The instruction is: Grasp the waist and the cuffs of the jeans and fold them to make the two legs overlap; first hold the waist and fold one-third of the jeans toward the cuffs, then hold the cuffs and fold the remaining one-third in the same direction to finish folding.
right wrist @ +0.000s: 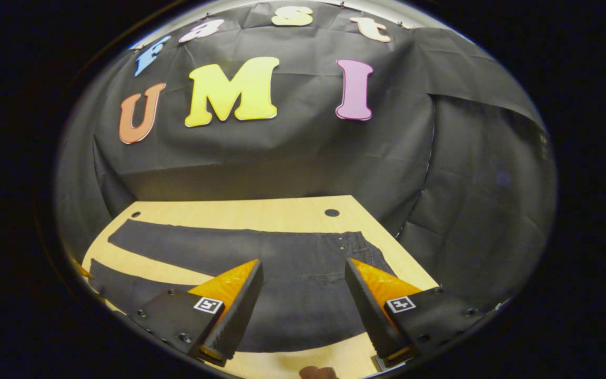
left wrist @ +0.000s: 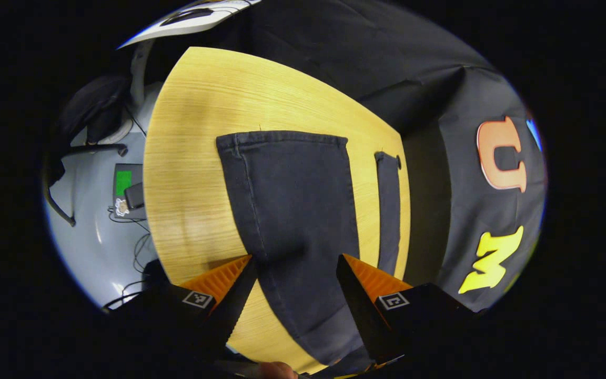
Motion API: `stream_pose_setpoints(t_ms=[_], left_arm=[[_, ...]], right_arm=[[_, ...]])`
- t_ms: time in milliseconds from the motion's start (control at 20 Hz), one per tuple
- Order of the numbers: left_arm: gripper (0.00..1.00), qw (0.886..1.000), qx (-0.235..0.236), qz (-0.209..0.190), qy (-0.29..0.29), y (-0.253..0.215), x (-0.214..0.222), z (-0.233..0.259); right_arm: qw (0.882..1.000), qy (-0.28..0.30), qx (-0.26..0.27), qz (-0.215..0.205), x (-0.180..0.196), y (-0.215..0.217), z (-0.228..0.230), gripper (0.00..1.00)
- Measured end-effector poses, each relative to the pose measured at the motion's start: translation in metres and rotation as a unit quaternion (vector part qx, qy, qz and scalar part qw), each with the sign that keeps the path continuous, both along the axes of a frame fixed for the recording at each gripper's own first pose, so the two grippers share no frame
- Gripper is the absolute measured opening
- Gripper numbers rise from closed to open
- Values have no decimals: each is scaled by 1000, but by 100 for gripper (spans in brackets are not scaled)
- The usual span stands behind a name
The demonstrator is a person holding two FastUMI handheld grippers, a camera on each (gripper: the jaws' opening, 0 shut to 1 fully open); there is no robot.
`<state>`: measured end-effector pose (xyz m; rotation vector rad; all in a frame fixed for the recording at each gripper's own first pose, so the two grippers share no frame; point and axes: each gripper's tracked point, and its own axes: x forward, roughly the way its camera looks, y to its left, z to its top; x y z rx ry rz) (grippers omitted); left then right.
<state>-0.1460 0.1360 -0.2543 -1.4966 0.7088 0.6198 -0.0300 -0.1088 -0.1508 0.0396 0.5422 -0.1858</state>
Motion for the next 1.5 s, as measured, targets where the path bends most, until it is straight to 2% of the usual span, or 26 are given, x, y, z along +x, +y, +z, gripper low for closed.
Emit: stream_pose_setpoints(t_ms=[150,250,350,400,500,550,650,700,800,900,1000,1100,1200,1350,1500], left_arm=[[98,997,-25,39,-63,8,27,6],[100,994,-29,46,-100,10,33,4],[93,990,-48,51,-124,12,33,0],[98,988,-64,60,-131,15,33,0],[70,985,-88,70,-133,14,30,-8],[47,984,-93,74,-130,14,28,-13],[10,985,-93,81,-123,11,23,-17],[11,985,-88,80,-122,11,25,-20],[4,988,-75,65,-119,9,22,-23],[4,988,-77,61,-119,11,20,-23],[3,987,-82,67,-118,13,17,-23],[4,987,-82,70,-116,11,16,-24],[4,988,-80,67,-113,10,15,-24],[3,988,-86,69,-112,12,12,-24],[4,987,-87,69,-112,11,12,-24]], right_arm=[[1000,15,10,-23,-3,-13,-11,94],[999,27,16,-42,-10,-24,-19,94],[997,37,27,-65,-17,-38,-25,94],[995,43,32,-78,-20,-42,-29,96],[993,49,41,-100,-25,-52,-34,94],[992,52,44,-107,-26,-55,-36,94],[991,57,47,-114,-28,-58,-40,96],[990,60,50,-117,-28,-59,-42,96],[988,67,64,-122,-29,-60,-48,95],[985,82,85,-124,-29,-61,-59,95],[977,113,124,-130,-32,-60,-76,95],[957,164,179,-158,-43,-64,-97,95],[935,191,216,-207,-54,-81,-112,97],[884,219,293,-290,-66,-104,-137,98],[832,241,368,-338,-69,-105,-156,98]])
